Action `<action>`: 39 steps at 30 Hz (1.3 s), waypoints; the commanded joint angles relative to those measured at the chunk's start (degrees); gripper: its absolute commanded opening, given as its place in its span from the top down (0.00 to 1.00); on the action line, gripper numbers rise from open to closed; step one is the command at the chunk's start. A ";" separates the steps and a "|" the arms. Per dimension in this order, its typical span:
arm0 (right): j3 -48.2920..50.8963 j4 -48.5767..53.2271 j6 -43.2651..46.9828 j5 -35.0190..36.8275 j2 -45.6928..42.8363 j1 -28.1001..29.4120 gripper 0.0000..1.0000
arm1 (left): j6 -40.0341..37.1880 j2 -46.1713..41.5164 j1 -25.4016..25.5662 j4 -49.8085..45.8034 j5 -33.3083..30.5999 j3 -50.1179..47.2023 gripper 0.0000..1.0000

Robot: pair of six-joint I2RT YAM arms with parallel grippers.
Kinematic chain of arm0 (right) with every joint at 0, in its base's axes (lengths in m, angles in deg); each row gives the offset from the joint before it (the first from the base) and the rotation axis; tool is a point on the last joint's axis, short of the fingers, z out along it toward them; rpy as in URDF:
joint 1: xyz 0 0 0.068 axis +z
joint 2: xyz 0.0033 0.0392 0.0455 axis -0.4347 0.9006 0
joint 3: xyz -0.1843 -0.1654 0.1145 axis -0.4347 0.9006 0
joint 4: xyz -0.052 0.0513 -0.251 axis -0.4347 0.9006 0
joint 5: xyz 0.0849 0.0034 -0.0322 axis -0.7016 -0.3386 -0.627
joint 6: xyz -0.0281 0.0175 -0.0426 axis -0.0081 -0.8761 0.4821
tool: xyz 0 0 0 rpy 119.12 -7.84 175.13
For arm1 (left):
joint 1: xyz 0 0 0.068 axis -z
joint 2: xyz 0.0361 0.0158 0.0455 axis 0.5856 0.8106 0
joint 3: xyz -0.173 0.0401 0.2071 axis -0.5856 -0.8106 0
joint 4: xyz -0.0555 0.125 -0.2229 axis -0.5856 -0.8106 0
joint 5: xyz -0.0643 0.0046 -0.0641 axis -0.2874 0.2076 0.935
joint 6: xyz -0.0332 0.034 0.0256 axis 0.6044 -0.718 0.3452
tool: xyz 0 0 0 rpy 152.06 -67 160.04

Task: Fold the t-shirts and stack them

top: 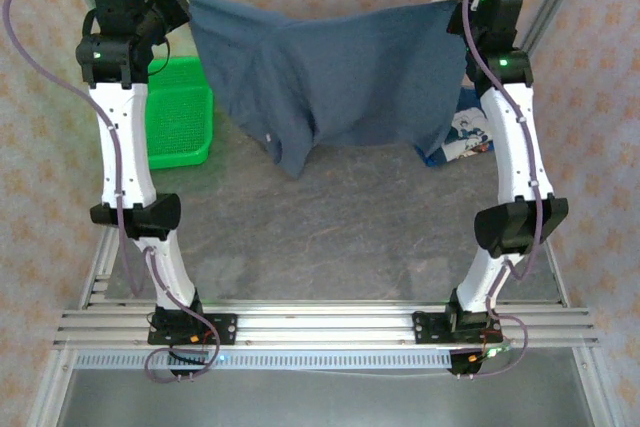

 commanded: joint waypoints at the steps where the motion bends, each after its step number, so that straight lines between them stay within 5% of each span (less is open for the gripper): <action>1: 3.75 -4.85 3.03 -0.41 -6.20 -0.78 1.00 | -1.36 -6.32 -0.19 5.04 0.01 2.00 1.00; 12: 17.96 -0.28 -3.73 -9.75 -30.21 -0.82 1.00 | -0.86 -16.40 -0.38 12.12 4.13 -0.61 1.00; 21: 17.57 4.36 -5.17 -12.62 -35.32 -0.78 1.00 | -1.07 -15.93 -0.38 13.55 5.20 -1.66 1.00; 29: 15.64 1.94 -3.23 -14.64 -25.75 -0.78 1.00 | 1.65 -5.30 1.64 16.12 9.16 -0.89 1.00; 39: 2.00 -6.89 -4.67 -13.01 -1.11 -1.32 1.00 | 9.84 12.16 3.22 22.79 10.52 5.73 1.00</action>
